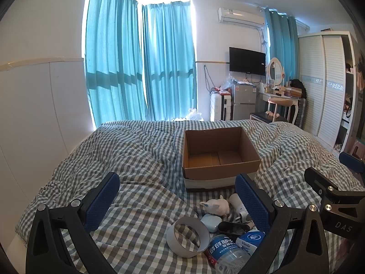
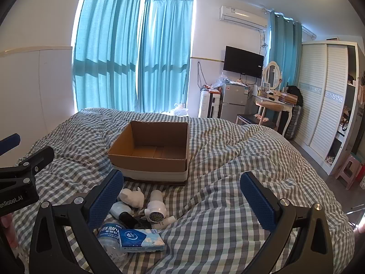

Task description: Organize objects

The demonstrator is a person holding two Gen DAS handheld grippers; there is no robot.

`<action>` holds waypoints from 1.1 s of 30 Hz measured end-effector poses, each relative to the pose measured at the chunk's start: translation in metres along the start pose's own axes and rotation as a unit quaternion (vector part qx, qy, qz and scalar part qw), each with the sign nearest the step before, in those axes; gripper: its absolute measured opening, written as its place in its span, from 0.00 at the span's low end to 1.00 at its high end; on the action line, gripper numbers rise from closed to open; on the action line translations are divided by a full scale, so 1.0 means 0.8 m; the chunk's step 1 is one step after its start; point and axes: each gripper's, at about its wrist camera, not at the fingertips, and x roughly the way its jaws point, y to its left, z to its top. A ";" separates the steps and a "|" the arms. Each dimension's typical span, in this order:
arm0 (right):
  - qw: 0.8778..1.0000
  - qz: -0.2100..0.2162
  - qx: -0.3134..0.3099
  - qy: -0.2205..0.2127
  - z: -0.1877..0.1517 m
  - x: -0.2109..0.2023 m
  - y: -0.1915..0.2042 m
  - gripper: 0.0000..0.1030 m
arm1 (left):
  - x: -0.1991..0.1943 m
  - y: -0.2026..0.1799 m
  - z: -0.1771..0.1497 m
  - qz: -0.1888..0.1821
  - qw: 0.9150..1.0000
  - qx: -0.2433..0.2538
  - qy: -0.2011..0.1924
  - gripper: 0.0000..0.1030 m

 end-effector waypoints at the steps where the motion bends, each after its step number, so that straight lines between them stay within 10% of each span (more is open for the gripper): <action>1: 1.000 0.000 0.000 0.001 0.000 0.000 0.000 1.00 | 0.000 0.000 -0.001 0.000 1.000 0.000 0.001 1.00; 33: 1.000 0.019 0.007 0.021 -0.005 0.007 0.008 1.00 | 0.003 0.004 -0.007 0.001 1.000 -0.001 0.018 1.00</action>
